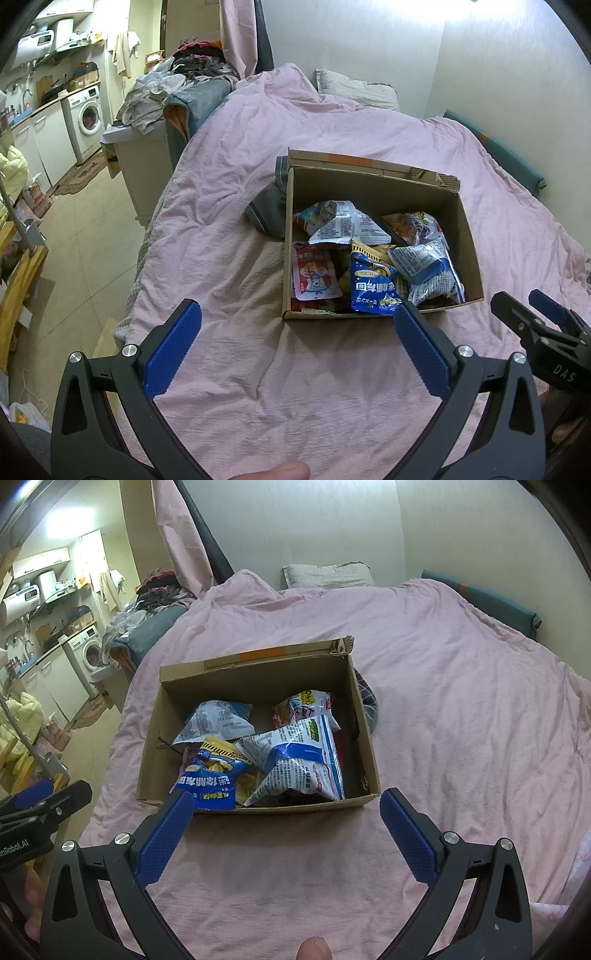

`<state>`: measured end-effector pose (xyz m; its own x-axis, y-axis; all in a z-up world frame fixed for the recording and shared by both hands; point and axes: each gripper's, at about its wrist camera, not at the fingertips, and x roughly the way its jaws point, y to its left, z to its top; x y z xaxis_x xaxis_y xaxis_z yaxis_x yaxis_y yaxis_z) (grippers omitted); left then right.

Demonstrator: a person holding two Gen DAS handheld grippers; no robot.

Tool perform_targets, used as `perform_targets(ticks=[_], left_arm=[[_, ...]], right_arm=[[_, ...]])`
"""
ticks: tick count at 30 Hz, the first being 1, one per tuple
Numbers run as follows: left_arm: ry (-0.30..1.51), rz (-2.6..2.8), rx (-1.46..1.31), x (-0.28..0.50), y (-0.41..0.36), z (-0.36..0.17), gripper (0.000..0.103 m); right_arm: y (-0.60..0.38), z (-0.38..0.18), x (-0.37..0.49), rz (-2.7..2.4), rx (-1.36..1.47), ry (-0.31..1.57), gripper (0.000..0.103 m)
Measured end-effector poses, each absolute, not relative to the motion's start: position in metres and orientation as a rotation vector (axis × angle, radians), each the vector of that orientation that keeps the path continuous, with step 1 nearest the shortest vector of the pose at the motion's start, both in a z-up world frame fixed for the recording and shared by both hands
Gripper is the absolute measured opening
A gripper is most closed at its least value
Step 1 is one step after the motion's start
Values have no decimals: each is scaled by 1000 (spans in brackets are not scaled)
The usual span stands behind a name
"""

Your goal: Organize snacks

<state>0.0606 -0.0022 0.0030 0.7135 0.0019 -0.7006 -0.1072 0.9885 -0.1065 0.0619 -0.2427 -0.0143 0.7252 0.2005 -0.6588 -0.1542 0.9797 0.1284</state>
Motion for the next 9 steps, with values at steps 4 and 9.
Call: perform_targets(ticks=[4, 9], left_arm=[[778, 57, -145, 61, -2, 2, 103], [777, 56, -143, 60, -2, 1, 103]], right_arm=[[-241, -13, 61, 198, 55, 733, 103], [-240, -12, 61, 201, 56, 732, 103]])
